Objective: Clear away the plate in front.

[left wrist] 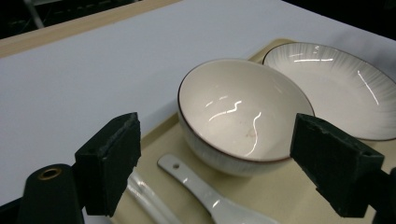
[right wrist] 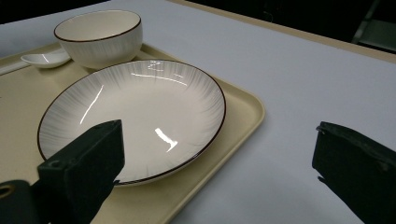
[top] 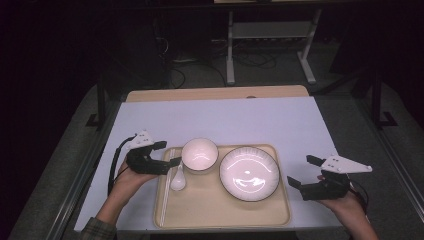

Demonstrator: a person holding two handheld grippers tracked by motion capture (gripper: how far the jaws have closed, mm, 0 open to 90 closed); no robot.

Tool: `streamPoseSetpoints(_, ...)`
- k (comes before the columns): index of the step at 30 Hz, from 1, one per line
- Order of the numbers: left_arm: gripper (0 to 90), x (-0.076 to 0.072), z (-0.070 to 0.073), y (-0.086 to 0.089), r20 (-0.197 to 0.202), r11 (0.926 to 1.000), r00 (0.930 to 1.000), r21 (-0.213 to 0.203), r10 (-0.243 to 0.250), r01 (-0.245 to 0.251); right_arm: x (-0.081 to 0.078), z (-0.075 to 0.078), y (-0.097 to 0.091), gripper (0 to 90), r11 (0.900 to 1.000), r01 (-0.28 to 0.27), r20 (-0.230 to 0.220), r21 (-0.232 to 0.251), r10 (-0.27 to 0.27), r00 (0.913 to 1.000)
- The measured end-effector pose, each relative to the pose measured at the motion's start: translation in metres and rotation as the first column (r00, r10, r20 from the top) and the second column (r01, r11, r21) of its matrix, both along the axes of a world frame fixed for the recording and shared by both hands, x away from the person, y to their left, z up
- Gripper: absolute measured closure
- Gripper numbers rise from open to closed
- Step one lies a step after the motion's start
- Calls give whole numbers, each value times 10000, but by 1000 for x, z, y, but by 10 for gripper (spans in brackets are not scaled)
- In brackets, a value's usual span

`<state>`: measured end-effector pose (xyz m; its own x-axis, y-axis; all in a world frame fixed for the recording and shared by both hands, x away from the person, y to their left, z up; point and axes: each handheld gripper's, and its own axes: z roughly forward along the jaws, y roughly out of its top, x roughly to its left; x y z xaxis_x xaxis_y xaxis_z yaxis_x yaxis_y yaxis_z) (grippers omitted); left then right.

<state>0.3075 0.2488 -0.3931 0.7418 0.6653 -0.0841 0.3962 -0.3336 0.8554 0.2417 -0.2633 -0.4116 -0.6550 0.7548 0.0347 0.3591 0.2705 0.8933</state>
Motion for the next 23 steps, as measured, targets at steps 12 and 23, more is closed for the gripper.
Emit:
streamPoseSetpoints(12, 156, -36, -16, 28, 692, 9986, 9967, 280, 428, -449, 0, 0, 0, 19, 10000, 0, -9, -48, 0, 10000)
streamPoseSetpoints(23, 154, -52, -26, 50, 723, 9963, 9941, 235, 802, -821, 1, -1, 1, 18, 9999, 1, -11, -104, -1, 10000)
